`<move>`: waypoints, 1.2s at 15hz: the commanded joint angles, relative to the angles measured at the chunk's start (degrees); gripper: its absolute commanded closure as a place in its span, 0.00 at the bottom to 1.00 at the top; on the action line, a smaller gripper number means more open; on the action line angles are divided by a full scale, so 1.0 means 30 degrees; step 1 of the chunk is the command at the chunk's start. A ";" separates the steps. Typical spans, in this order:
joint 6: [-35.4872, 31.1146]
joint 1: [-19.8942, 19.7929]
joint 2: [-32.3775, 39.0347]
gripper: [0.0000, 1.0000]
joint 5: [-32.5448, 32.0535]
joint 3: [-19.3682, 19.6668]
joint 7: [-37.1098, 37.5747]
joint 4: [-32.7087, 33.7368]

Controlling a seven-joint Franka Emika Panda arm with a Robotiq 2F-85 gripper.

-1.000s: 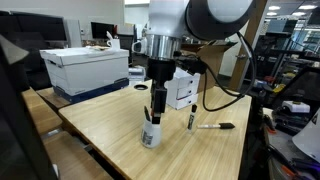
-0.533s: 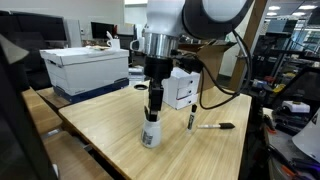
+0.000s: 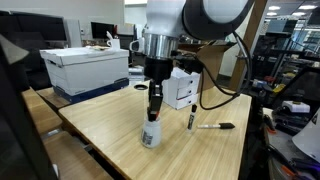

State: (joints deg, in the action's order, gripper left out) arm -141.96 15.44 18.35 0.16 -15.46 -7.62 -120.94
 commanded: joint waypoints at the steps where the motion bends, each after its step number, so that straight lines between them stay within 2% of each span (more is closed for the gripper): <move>1: 0.0425 0.0045 -0.0062 0.76 -0.0491 0.0024 -0.0119 0.0037; 2: 0.0464 0.0052 -0.0075 0.76 -0.0574 0.0030 -0.0114 0.0036; 3: 0.0515 0.0070 -0.0109 0.68 -0.0667 0.0049 -0.0054 0.0024; 4: 0.0553 0.0066 -0.0129 0.80 -0.0691 0.0046 -0.0051 0.0016; 5: 0.0587 0.0071 -0.0137 0.87 -0.0736 0.0053 -0.0035 0.0017; 8: 0.0735 0.0101 -0.0264 0.97 -0.0833 0.0067 0.0037 0.0039; 11: 0.0976 0.0128 -0.0473 0.97 -0.1041 0.0091 0.0068 0.0088; 12: 0.1013 0.0129 -0.0461 0.72 -0.1104 0.0096 0.0075 0.0110; 14: 0.1087 0.0123 -0.0487 0.68 -0.1152 0.0098 0.0094 0.0095; 18: 0.1003 0.0085 -0.0638 0.44 -0.1121 0.0159 0.0278 -0.0115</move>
State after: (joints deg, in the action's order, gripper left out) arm -139.92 15.47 17.98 -2.08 -15.39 -7.61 -120.38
